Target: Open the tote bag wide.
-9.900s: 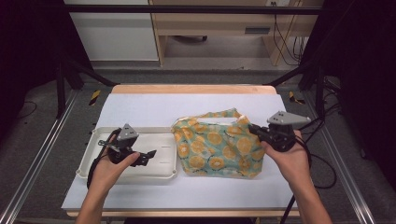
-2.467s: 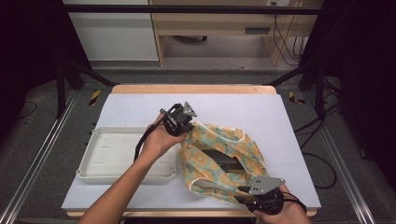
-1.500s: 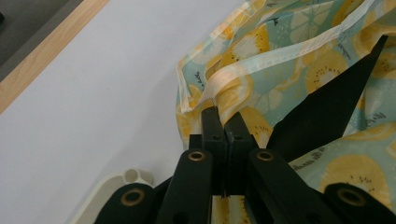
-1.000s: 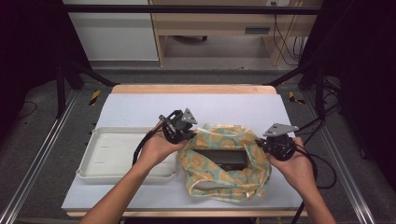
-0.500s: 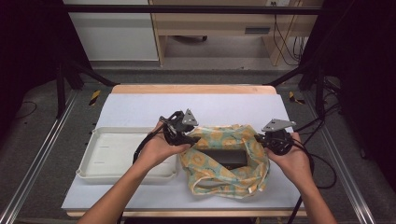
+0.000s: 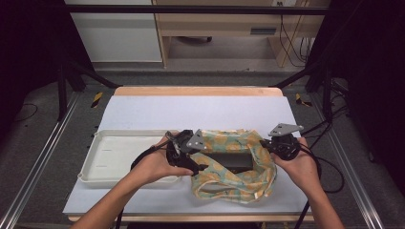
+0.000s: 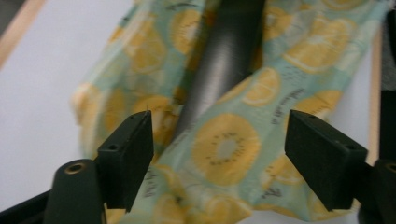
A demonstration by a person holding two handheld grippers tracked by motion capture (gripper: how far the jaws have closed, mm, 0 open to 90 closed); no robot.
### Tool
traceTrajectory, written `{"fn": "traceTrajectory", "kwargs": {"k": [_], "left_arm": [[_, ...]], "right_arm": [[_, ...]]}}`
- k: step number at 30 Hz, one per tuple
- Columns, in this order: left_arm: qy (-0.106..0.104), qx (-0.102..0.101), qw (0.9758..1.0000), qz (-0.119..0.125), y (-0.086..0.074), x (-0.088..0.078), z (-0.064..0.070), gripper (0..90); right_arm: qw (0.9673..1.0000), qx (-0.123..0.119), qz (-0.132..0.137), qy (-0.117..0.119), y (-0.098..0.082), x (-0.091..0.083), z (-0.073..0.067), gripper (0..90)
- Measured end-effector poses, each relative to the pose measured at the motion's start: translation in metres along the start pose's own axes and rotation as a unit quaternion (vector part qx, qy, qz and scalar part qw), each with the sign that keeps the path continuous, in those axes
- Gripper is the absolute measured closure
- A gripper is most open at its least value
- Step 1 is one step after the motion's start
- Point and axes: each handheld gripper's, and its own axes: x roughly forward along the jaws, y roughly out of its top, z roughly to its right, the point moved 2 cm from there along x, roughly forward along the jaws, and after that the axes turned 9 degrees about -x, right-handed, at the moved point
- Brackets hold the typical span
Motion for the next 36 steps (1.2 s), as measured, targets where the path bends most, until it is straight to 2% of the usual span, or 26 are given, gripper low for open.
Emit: {"fn": "traceTrajectory", "kwargs": {"k": [1,2,3,4,5,6,7,9,16,18,21,22,24,27,32,34,36], "left_arm": [[-0.01,0.008,0.9999,-0.008,-0.002,0.004,0.004,17.9],[-0.01,0.008,0.9999,-0.008,-0.002,0.004,0.004,15.8],[-0.016,0.022,0.9996,-0.013,-0.004,0.008,0.008,14.1],[-0.016,0.022,0.9996,-0.013,-0.004,0.008,0.008,12.8],[-0.014,0.036,0.999,-0.022,-0.006,0.011,0.012,11.1],[-0.014,0.036,0.999,-0.022,-0.006,0.011,0.012,9.4],[-0.013,0.048,0.9984,-0.029,-0.007,0.015,0.015,8.6],[-0.014,0.056,0.9977,-0.036,-0.007,0.02,0.016,7.0],[-0.009,0.052,0.9973,-0.051,-0.01,0.035,0.014,5.3],[-0.004,0.055,0.9966,-0.061,-0.011,0.04,0.01,6.1],[-0.002,0.052,0.9968,-0.06,-0.01,0.042,0.007,9.1],[-0.005,0.052,0.9968,-0.06,-0.01,0.043,0.006,12.6],[-0.009,0.047,0.9971,-0.059,-0.01,0.044,0.005,30.0],[-0.017,0.056,0.996,-0.067,-0.01,0.045,0.006,44.0],[-0.019,0.056,0.9963,-0.063,-0.009,0.043,0.009,73.8],[-0.025,0.051,0.9962,-0.065,-0.009,0.041,0.01,84.4],[-0.029,0.047,0.9963,-0.066,-0.008,0.04,0.01,90.0]], "right_arm": [[1.0,0.0,-0.002,0.001,-0.001,0.001,0.0,89.3],[1.0,0.0,-0.002,0.002,-0.001,0.001,0.0,89.2],[1.0,0.0,-0.001,0.003,0.0,0.0,0.0,89.1],[1.0,0.0,-0.001,0.003,0.0,0.0,0.0,89.1],[1.0,0.003,-0.001,0.005,0.0,0.0,0.001,89.0],[1.0,0.003,-0.001,0.005,0.0,0.0,0.001,89.0],[1.0,0.002,-0.001,0.006,0.0,0.0,0.001,88.8],[1.0,0.002,-0.005,0.008,0.0,0.001,0.001,88.7],[0.9999,0.002,-0.005,0.01,0.0,0.002,0.0,88.4],[0.9999,0.004,-0.005,0.011,0.0,0.002,0.001,88.4],[0.9999,0.005,-0.005,0.011,0.0,0.002,0.001,88.3],[0.9999,0.005,-0.004,0.01,0.0,0.002,0.001,88.3],[0.9999,0.005,-0.004,0.01,0.0,0.002,0.001,88.3],[0.9999,0.005,-0.003,0.01,0.0,0.001,0.001,88.4],[0.9999,0.007,-0.004,0.01,-0.001,0.0,0.002,88.3],[0.9999,0.005,-0.004,0.009,-0.001,0.0,0.002,88.5],[0.9999,0.006,-0.004,0.009,-0.001,0.0,0.002,88.7]]}}
